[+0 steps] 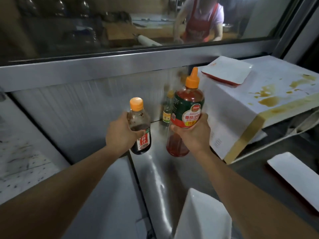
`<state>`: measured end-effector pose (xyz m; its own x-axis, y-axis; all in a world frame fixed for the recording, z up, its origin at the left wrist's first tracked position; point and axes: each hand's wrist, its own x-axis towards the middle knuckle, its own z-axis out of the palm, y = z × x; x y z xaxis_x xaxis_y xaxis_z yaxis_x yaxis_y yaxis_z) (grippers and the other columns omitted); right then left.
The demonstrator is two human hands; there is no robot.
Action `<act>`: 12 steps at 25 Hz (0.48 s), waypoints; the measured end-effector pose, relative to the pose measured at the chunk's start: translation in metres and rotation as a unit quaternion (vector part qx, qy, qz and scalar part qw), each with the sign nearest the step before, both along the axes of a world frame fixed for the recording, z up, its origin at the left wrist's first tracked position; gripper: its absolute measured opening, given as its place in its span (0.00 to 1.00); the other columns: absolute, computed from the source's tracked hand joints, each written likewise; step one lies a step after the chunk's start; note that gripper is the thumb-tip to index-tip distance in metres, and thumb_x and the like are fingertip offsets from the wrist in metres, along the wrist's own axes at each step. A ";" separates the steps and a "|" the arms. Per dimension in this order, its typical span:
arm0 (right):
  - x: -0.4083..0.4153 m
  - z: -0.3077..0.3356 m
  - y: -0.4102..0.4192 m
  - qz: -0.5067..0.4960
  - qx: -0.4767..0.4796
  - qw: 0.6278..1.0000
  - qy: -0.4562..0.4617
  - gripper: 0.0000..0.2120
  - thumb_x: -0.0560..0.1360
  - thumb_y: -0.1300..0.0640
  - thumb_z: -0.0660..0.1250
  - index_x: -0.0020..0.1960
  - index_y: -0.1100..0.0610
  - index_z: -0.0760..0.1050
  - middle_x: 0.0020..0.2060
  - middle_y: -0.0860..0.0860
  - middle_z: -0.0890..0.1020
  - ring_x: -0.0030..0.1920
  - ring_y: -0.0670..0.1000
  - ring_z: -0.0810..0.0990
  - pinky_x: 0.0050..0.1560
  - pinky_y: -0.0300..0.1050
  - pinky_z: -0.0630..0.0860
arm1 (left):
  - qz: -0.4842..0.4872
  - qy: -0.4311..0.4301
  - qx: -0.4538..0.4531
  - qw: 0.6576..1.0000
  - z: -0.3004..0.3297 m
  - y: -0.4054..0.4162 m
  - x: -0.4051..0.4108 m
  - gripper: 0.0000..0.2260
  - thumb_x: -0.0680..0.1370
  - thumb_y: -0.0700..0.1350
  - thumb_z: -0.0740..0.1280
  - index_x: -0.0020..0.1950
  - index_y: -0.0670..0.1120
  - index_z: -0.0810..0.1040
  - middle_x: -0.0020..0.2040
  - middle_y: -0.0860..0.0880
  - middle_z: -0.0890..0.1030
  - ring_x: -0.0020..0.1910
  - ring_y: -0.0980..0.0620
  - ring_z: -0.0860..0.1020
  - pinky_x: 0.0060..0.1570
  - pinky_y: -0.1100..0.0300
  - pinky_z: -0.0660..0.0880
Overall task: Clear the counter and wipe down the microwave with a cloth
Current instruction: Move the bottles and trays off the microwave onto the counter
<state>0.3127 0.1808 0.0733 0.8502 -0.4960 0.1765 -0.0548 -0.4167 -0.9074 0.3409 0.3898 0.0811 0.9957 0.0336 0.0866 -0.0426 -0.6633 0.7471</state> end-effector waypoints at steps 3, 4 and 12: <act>0.040 -0.015 0.023 -0.009 0.012 1.000 -0.005 0.37 0.56 0.50 0.82 0.56 0.48 0.62 0.48 0.42 0.74 0.41 0.37 0.74 0.39 0.27 0.69 | -0.004 0.013 0.000 1.000 -0.016 0.022 0.030 0.24 0.65 0.48 0.77 0.57 0.52 0.70 0.49 0.55 0.77 0.52 0.49 0.78 0.49 0.54 0.75; 0.053 -0.020 0.030 -0.013 0.013 1.000 -0.004 0.37 0.56 0.50 0.82 0.57 0.49 0.63 0.49 0.42 0.74 0.43 0.39 0.75 0.42 0.31 0.72 | -0.005 0.017 0.003 1.000 -0.022 0.027 0.040 0.25 0.65 0.48 0.77 0.57 0.51 0.69 0.50 0.53 0.78 0.52 0.48 0.79 0.51 0.51 0.76; 0.131 -0.052 0.066 -0.016 -0.004 1.000 -0.002 0.39 0.57 0.47 0.80 0.61 0.53 0.66 0.56 0.47 0.79 0.54 0.48 0.79 0.57 0.54 0.78 | -0.008 -0.003 0.001 1.000 -0.050 0.053 0.086 0.25 0.64 0.48 0.77 0.57 0.49 0.71 0.51 0.52 0.80 0.50 0.49 0.79 0.48 0.54 0.75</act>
<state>0.4435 0.2471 0.0213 0.8335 -0.5211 0.1836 -0.0654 -0.4229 -0.9038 0.4265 0.4425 0.0314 0.9955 0.0173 0.0929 -0.0580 -0.6643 0.7453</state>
